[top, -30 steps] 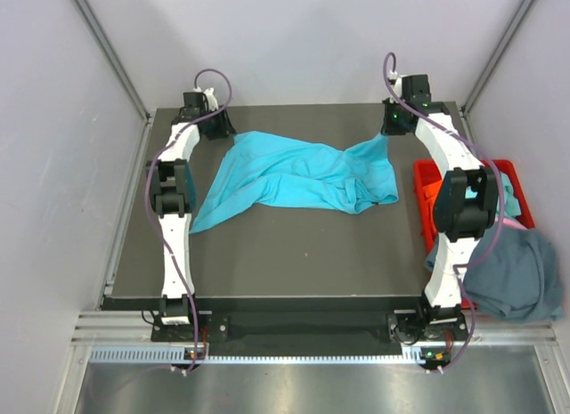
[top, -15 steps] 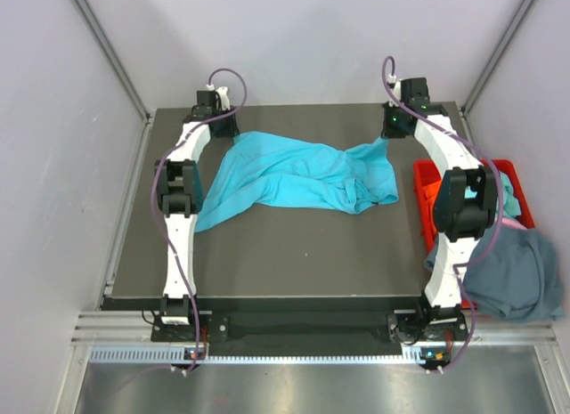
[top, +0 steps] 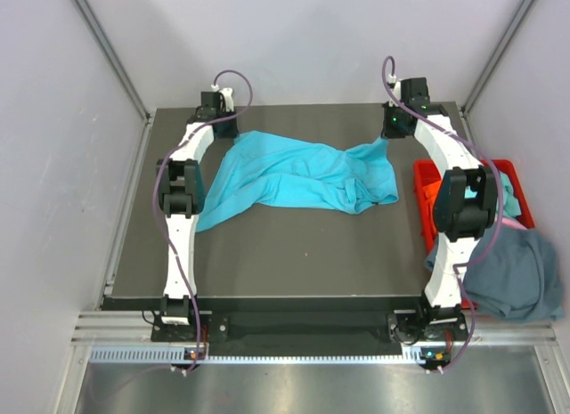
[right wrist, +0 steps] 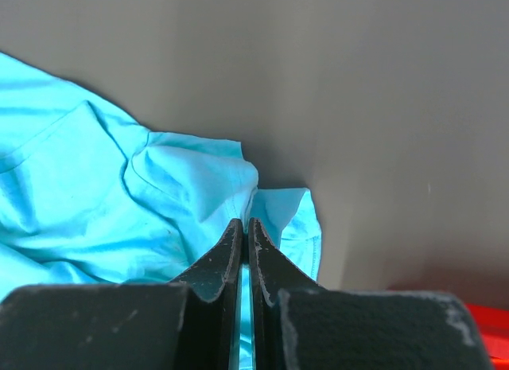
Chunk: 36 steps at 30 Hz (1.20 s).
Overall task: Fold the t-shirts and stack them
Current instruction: Flatten the tshirt out
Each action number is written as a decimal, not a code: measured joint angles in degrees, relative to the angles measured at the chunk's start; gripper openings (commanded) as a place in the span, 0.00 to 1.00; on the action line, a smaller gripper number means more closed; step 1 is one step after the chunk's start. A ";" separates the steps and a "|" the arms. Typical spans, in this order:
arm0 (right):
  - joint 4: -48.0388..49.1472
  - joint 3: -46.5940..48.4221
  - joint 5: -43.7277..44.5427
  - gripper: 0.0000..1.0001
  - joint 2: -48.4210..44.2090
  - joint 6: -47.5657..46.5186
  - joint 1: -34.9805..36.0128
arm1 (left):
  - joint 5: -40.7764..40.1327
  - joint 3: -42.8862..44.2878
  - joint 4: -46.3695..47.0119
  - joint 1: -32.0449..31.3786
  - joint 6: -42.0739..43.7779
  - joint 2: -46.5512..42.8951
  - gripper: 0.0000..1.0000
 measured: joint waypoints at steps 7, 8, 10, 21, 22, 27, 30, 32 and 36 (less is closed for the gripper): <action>-0.02 0.00 0.00 0.00 0.00 -0.02 0.00 | -0.87 -3.19 0.96 0.04 0.92 -1.77 0.00; -0.02 0.00 0.02 0.00 0.00 -0.02 0.00 | -1.03 -4.22 1.25 0.04 0.98 -2.38 0.00; 0.00 0.00 0.04 0.00 0.00 -0.02 0.00 | -1.20 -6.62 1.57 0.04 1.11 -3.91 0.00; -0.39 2.36 1.51 0.00 -0.42 -0.76 0.00 | -1.57 -14.88 -0.37 0.26 2.84 -18.21 0.00; -0.44 2.86 1.51 0.00 -0.87 -0.90 0.00 | -1.55 -15.54 -0.35 0.26 3.34 -21.05 0.00; -0.61 3.23 1.29 0.00 -7.21 -0.94 0.00 | -1.60 -20.20 0.09 0.39 5.77 -37.18 0.00; -0.46 3.08 0.46 0.00 -13.27 -0.85 0.00 | -1.57 -23.93 0.55 0.72 6.56 -47.36 0.00; 0.13 2.47 -0.07 0.00 -18.01 -0.57 0.02 | -1.60 -27.08 1.09 1.05 6.97 -53.57 0.00; 0.50 1.95 -0.68 0.00 -26.51 -0.48 0.02 | -1.79 -31.28 0.09 1.46 7.43 -63.45 0.00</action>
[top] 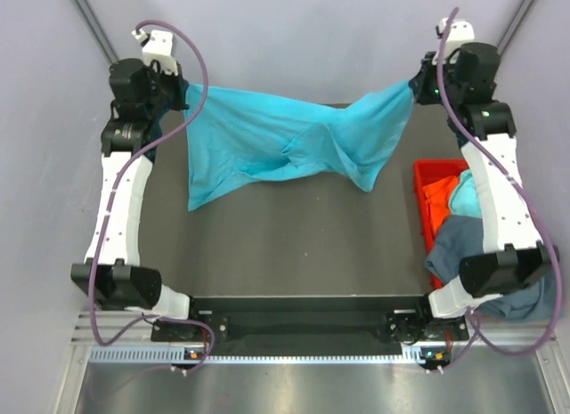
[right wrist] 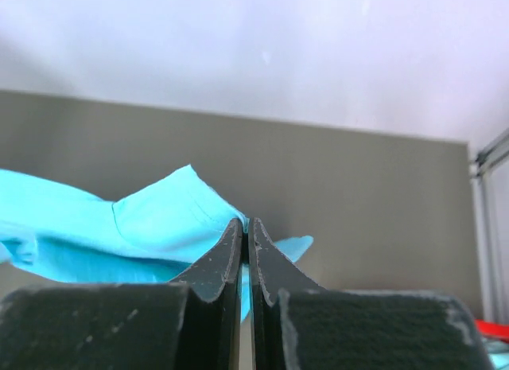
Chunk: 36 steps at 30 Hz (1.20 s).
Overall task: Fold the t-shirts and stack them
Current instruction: Flatten the tshirt out
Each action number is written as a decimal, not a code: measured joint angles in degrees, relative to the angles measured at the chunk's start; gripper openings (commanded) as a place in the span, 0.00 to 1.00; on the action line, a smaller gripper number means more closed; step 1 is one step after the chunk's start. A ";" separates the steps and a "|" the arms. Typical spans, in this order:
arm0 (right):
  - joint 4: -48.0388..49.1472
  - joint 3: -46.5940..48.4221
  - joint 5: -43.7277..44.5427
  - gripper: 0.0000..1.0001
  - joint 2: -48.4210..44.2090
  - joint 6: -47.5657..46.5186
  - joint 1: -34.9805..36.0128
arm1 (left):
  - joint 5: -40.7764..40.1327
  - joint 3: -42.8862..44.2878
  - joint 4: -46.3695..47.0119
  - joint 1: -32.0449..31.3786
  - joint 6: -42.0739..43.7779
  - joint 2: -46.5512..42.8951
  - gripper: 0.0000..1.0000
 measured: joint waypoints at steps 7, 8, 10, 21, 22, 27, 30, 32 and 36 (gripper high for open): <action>0.98 0.07 -0.76 0.00 -11.08 -1.44 0.00 | -1.16 0.20 -3.26 0.02 1.07 -9.49 0.00; 1.18 0.04 -0.76 0.00 -12.37 -2.05 0.00 | -1.46 0.59 -4.02 0.02 1.27 -10.69 0.00; 1.49 0.04 -0.74 0.00 -15.13 -3.37 0.00 | -1.99 1.36 -4.63 0.02 1.68 -12.63 0.00; 0.92 5.07 -1.77 0.00 -20.59 -5.66 -0.15 | -4.57 9.40 -9.57 0.02 3.56 -18.64 0.00; 0.66 5.97 -1.95 0.00 -21.16 -5.62 -0.24 | -4.66 10.40 -10.32 0.02 3.63 -19.02 0.00; -0.68 11.82 -3.67 0.00 -24.46 -4.50 -2.21 | -5.01 15.78 -12.35 0.02 4.00 -20.59 0.00; -0.81 14.38 -5.42 0.00 -27.45 -2.93 -3.96 | -5.20 18.47 -13.94 0.02 4.00 -22.21 0.00; -1.16 15.82 -6.67 0.00 -29.14 -1.92 -4.98 | -5.38 19.56 -14.58 0.02 3.98 -22.99 0.00; -1.49 20.20 -8.79 0.00 -32.09 -0.26 -7.87 | -5.86 22.95 -15.89 0.02 4.04 -24.28 0.00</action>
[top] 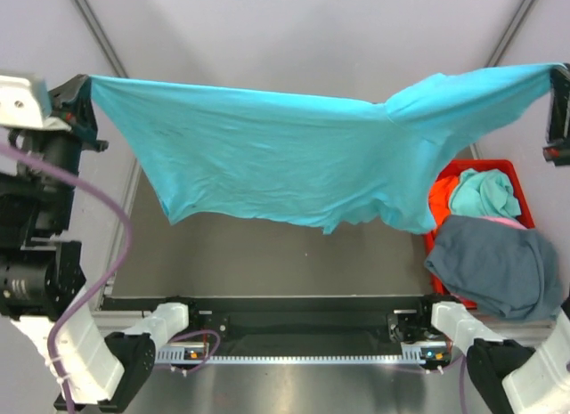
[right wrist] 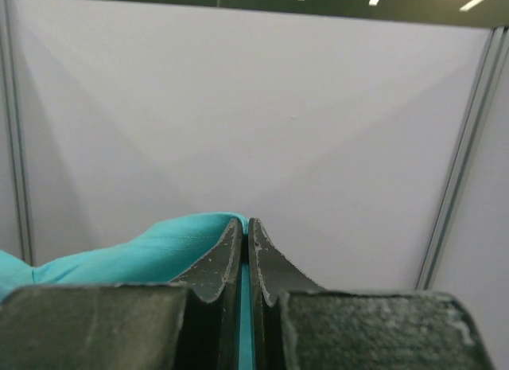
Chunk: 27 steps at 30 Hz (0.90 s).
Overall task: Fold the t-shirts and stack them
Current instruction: Flatten the tshirt out
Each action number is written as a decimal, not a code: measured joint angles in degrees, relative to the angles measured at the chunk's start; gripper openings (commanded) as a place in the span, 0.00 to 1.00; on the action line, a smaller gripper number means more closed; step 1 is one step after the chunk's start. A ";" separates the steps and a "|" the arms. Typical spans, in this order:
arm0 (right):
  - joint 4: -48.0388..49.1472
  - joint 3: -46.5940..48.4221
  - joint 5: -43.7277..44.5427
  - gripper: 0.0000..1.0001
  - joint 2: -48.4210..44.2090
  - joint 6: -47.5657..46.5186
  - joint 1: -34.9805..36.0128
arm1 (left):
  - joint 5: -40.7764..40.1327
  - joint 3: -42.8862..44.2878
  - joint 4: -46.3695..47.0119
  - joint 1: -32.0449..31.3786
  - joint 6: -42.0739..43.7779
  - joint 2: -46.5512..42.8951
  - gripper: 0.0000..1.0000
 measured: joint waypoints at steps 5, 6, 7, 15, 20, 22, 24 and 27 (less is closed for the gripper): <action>-0.15 2.82 -1.64 0.00 -2.29 0.81 -1.05 | -0.63 1.70 -0.48 0.00 0.57 -3.10 0.00; -0.20 2.82 -1.88 0.00 -2.67 0.81 -1.11 | -0.66 1.62 -0.52 0.00 0.72 -3.72 0.00; -0.44 2.78 -2.05 0.00 -3.04 0.81 -1.22 | -0.66 1.07 -0.52 0.00 0.92 -4.42 0.00; 0.15 -8.85 -3.19 0.00 -5.25 -0.26 -1.29 | -0.57 -20.72 0.46 0.00 3.04 -11.76 0.00; 2.01 -24.68 -2.91 0.00 -2.27 -2.27 -1.29 | -0.61 -38.29 1.22 0.00 4.20 -9.84 0.00; 2.69 -28.92 -2.75 0.00 1.79 -2.54 -1.29 | -0.61 -42.53 2.19 0.00 4.48 -7.32 0.00; 4.59 -32.30 -2.58 0.00 7.39 -2.58 -1.29 | -0.68 -45.64 4.22 0.00 4.70 -3.13 0.00; 7.26 -35.47 -1.99 0.00 16.22 -2.29 -1.27 | -1.05 -48.00 8.02 0.00 4.68 4.63 0.00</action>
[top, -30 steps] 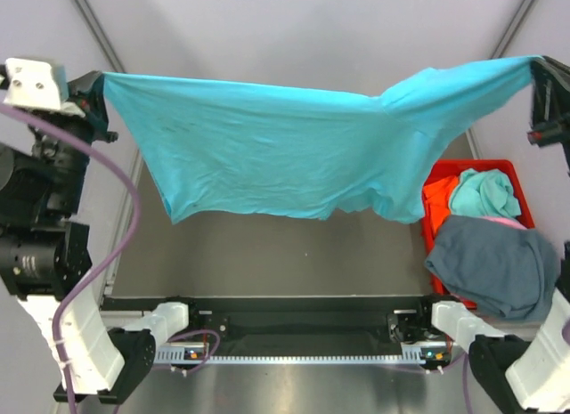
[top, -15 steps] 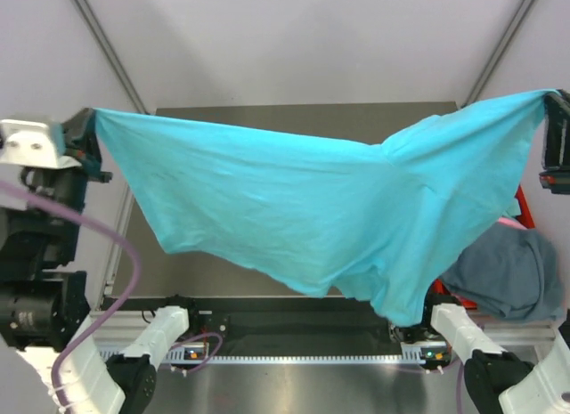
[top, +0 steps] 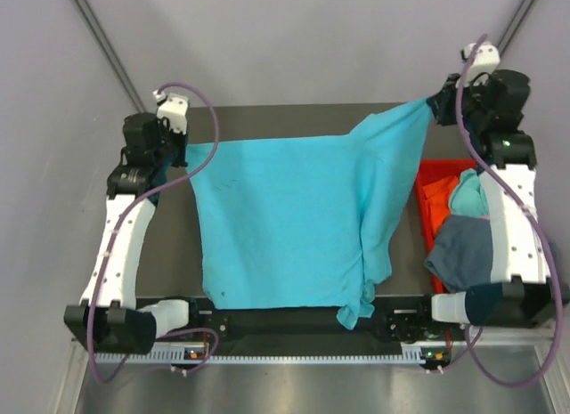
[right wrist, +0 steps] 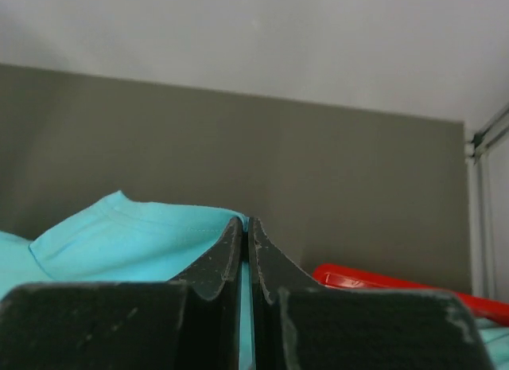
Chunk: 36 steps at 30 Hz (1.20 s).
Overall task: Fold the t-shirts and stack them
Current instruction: Flatten the tshirt out
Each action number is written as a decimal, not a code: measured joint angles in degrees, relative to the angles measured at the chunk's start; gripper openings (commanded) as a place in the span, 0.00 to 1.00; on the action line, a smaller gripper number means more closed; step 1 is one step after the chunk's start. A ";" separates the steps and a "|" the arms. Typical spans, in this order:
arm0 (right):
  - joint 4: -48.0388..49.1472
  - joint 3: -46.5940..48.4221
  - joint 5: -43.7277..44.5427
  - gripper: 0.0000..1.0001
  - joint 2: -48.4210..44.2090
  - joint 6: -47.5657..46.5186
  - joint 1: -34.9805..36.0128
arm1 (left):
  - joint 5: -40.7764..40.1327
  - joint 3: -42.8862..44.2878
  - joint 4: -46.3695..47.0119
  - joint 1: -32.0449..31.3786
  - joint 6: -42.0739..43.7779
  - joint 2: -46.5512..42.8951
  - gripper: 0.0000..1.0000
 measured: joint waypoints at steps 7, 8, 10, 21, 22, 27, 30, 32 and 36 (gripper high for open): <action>4.70 4.13 2.67 0.00 21.57 -0.20 1.29 | -0.59 4.63 9.29 0.46 -0.26 21.94 0.00; 4.59 6.01 3.39 0.00 24.57 -0.50 1.64 | -0.68 6.25 9.75 0.66 -0.31 24.68 0.00; 5.57 10.03 4.68 0.00 30.29 -0.66 2.21 | -0.96 9.92 10.75 1.11 -0.48 29.92 0.00; 8.04 19.26 8.81 0.00 40.70 -1.25 5.81 | -3.89 19.39 16.37 2.89 -0.68 41.24 0.00; 8.44 19.65 9.42 0.00 41.46 -1.40 6.43 | -4.17 19.58 16.87 3.04 -0.68 42.01 0.00; 9.16 22.21 12.83 0.00 45.86 -3.02 9.05 | -6.97 20.44 18.91 3.98 -0.39 46.62 0.00; 8.70 27.91 14.95 0.00 51.17 -3.76 10.29 | -8.17 24.55 18.45 4.28 -0.31 51.43 0.00; 8.96 30.25 15.89 0.00 54.29 -3.89 10.82 | -8.24 29.90 16.98 4.46 -1.07 55.87 0.00; 8.17 30.60 16.52 0.00 57.57 -3.91 11.28 | -8.07 33.77 15.78 5.03 -3.10 60.48 0.00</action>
